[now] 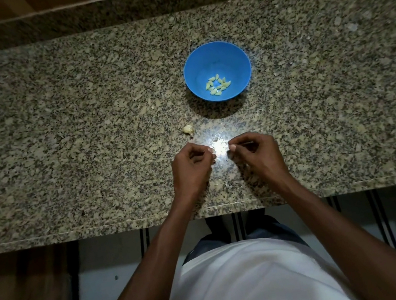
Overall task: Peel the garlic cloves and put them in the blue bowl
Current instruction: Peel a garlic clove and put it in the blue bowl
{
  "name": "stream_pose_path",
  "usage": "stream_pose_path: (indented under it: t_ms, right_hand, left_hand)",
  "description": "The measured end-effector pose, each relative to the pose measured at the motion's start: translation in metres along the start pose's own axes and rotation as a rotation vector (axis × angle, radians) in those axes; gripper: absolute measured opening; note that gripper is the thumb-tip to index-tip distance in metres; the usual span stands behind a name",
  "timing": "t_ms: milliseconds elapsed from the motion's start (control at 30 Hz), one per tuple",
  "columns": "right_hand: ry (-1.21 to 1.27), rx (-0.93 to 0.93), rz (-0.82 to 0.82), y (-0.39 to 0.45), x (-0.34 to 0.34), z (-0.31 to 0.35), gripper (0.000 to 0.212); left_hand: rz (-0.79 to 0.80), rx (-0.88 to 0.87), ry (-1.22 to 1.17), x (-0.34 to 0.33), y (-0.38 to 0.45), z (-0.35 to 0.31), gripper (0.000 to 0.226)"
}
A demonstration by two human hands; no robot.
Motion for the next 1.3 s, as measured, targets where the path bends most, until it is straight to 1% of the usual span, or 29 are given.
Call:
stream_pose_path:
  t_ms: [167,267,433,533,600,667,800,867,967,1000,1067,1100,1133,1167,1233,1300]
  right_hand:
    - [-0.116,-0.007,-0.045,0.029,0.027,0.009,0.01]
    - [-0.223,0.023,-0.05,0.05,0.037,0.015,0.014]
    - [-0.406,0.131,-0.015,0.058,0.044,0.019,0.023]
    - [-0.491,0.254,-0.066,0.045,0.042,0.016,0.021]
    - [-0.53,0.306,-0.093,0.034,0.036,0.019,0.021]
    - [-0.476,0.298,-0.04,0.02,0.023,0.025,0.023]
    - [-0.232,0.124,0.223,-0.001,-0.007,0.026,0.027]
    - [-0.135,0.07,0.296,-0.006,-0.017,0.025,0.026]
    - [-0.07,0.019,0.248,-0.007,-0.022,0.025,0.02]
    - [-0.081,0.013,0.233,-0.006,-0.023,0.023,0.017]
    - [-0.148,0.01,0.227,-0.002,-0.023,0.02,0.008]
    - [-0.204,0.026,0.218,0.003,-0.021,0.018,0.008]
    - [-0.262,0.056,0.204,0.008,-0.019,0.018,0.01]
    - [-0.303,0.092,0.179,0.016,-0.017,0.019,0.011]
    - [-0.372,0.169,0.121,0.032,-0.012,0.027,0.015]
    - [-0.447,0.237,0.086,0.048,-0.012,0.035,0.02]
  left_hand:
    - [-0.014,-0.015,0.023,0.003,0.003,0.0,0.01]
    - [0.022,-0.043,0.053,0.003,0.005,-0.002,0.016]
    - [0.079,-0.114,0.124,0.006,0.01,-0.005,0.021]
    - [0.103,-0.141,0.155,0.011,0.011,-0.002,0.029]
    - [0.072,-0.135,0.14,0.015,0.009,0.0,0.029]
    - [0.044,-0.104,0.087,0.017,0.006,0.0,0.029]
    - [0.049,-0.045,-0.047,0.018,0.003,-0.002,0.04]
    - [0.056,-0.029,-0.087,0.02,0.001,-0.003,0.045]
    - [0.054,-0.028,-0.103,0.024,-0.001,-0.003,0.049]
    - [0.058,-0.027,-0.116,0.024,-0.003,-0.003,0.047]
    - [0.05,-0.023,-0.145,0.024,-0.005,-0.002,0.034]
    - [0.02,-0.036,-0.111,0.025,-0.004,0.001,0.025]
    - [-0.029,-0.072,-0.03,0.027,-0.002,0.003,0.017]
    - [-0.085,-0.127,0.086,0.03,0.0,0.005,0.013]
    - [-0.151,-0.253,0.312,0.035,0.009,0.008,0.018]
    - [-0.125,-0.307,0.518,0.037,0.02,0.01,0.027]
Point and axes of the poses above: each hand's wrist, its own y-axis towards the middle knuckle, its own x-axis out of the back of the hand, z = x × y, the point moved 1 cm from there along y, towards the middle knuckle
